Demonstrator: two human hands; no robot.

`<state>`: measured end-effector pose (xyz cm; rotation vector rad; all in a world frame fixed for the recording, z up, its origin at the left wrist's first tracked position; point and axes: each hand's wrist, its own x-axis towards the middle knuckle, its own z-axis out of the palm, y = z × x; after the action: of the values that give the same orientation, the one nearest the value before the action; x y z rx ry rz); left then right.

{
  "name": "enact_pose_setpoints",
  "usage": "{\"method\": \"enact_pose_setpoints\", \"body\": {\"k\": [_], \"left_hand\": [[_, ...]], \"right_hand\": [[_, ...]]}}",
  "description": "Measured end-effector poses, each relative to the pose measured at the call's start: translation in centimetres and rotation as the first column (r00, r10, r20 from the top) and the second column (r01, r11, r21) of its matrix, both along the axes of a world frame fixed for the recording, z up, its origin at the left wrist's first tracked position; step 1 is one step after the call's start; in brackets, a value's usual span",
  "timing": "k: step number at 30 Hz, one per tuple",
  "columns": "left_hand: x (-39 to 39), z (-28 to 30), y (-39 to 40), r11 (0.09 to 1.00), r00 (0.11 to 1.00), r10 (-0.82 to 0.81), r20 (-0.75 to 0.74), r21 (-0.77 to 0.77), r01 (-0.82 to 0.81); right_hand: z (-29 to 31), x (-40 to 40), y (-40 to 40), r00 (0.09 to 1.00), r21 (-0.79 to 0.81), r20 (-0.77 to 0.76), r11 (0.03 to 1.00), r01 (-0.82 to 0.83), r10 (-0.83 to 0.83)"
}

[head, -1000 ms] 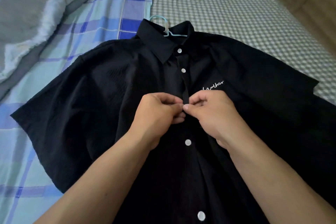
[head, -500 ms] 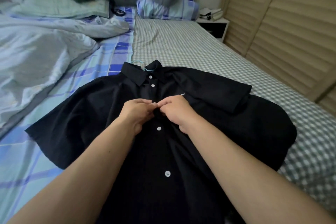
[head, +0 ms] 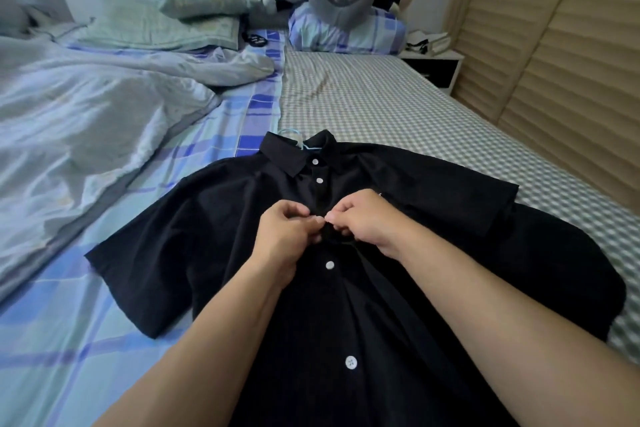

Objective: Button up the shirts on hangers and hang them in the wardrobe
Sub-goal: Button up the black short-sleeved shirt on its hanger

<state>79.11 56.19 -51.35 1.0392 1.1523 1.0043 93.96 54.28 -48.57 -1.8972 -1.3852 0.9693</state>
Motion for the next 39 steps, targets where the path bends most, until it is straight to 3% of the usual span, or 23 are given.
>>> {"method": "enact_pose_setpoints", "body": {"k": [2, 4, 6, 7, 8, 10, 12, 15, 17, 20, 24, 28, 30, 31, 33, 35, 37, 39], "left_hand": [[0.1, 0.0, 0.4, 1.0, 1.0, -0.007, -0.015, 0.003, 0.007], [0.5, -0.2, 0.4, 0.99, 0.964, -0.006, -0.267, 0.136, 0.044], [0.7, -0.1, 0.2, 0.936, 0.762, 0.009, -0.648, 0.274, 0.222], [0.6, 0.3, -0.3, 0.904, 0.661, -0.005, -0.75, 0.279, 0.323], [0.2, 0.9, -1.0, 0.886, 0.619, -0.053, -0.784, 0.249, 0.391], [-1.4, 2.1, -2.5, 0.897, 0.665, -0.12, -0.737, 0.206, 0.391], [-3.6, 2.8, -4.6, 0.94, 0.77, -0.058, -0.635, 0.224, 0.256], [-4.9, 2.5, -7.7, 0.966, 0.821, -0.115, -0.559, 0.13, 0.223], [-4.3, 1.7, -8.6, 0.958, 0.788, -0.145, -0.598, 0.115, 0.264], [-2.8, 1.0, -9.0, 0.944, 0.678, -0.022, -0.735, 0.208, 0.256], [-1.1, 1.0, -9.1, 0.909, 0.538, 0.103, -0.837, 0.298, 0.29], [-0.6, 1.4, -8.7, 0.905, 0.457, 0.055, -0.888, 0.238, 0.354], [-0.8, 1.5, -8.1, 0.917, 0.503, -0.01, -0.864, 0.192, 0.349], [-0.9, 1.6, -7.7, 0.933, 0.575, -0.055, -0.816, 0.163, 0.32], [-1.3, 1.9, -7.2, 0.971, 0.801, -0.181, -0.571, 0.026, 0.238], [-1.5, 2.5, -7.2, 0.961, 0.937, -0.265, -0.228, -0.145, 0.236], [-1.8, 2.8, -7.2, 0.941, 0.955, -0.285, -0.085, -0.213, 0.262], [-1.8, 3.0, -7.4, 0.936, 0.954, -0.292, -0.06, -0.223, 0.273]], "right_hand": [[0.5, 0.8, 0.6, 0.972, -0.191, -0.235, 0.98, -0.056, 0.01], [0.6, 1.1, 0.9, 0.942, -0.292, -0.33, 0.955, -0.044, -0.058], [0.3, 0.4, 0.7, 0.986, -0.268, -0.149, 0.963, 0.036, -0.079], [0.3, -0.1, 0.3, 0.997, -0.201, -0.019, 0.977, 0.073, -0.079], [0.5, -0.6, -0.3, 0.991, -0.115, 0.105, 0.989, 0.091, -0.079], [1.5, -1.0, -2.8, 0.954, 0.062, 0.284, 0.995, 0.083, -0.098], [2.8, -1.1, -6.2, 0.939, 0.16, 0.336, 0.987, 0.021, -0.074], [2.2, -1.1, -9.3, 0.841, 0.001, 0.533, 0.993, -0.114, 0.096], [0.9, -1.1, -9.5, 0.806, -0.057, 0.583, 0.995, -0.082, 0.1], [0.2, -1.1, -9.4, 0.847, 0.015, 0.529, 0.999, 0.039, -0.041], [0.5, -1.7, -9.0, 0.873, 0.003, 0.483, 0.998, 0.068, -0.062], [1.1, -0.9, -8.2, 0.983, -0.021, 0.12, 0.99, 0.142, -0.138], [1.8, -0.4, -8.1, 0.986, -0.087, -0.047, 0.984, 0.153, -0.158], [2.0, -0.2, -7.9, 0.982, -0.128, -0.099, 0.98, 0.15, -0.163], [2.3, 0.0, -7.7, 0.966, -0.203, -0.193, 0.97, 0.132, -0.172], [2.5, 0.1, -7.4, 0.945, -0.265, -0.276, 0.959, 0.101, -0.176], [2.8, 0.2, -7.6, 0.938, -0.302, -0.308, 0.951, 0.063, -0.16], [3.1, 0.5, -7.7, 0.932, -0.302, -0.326, 0.952, 0.056, -0.158]]}}
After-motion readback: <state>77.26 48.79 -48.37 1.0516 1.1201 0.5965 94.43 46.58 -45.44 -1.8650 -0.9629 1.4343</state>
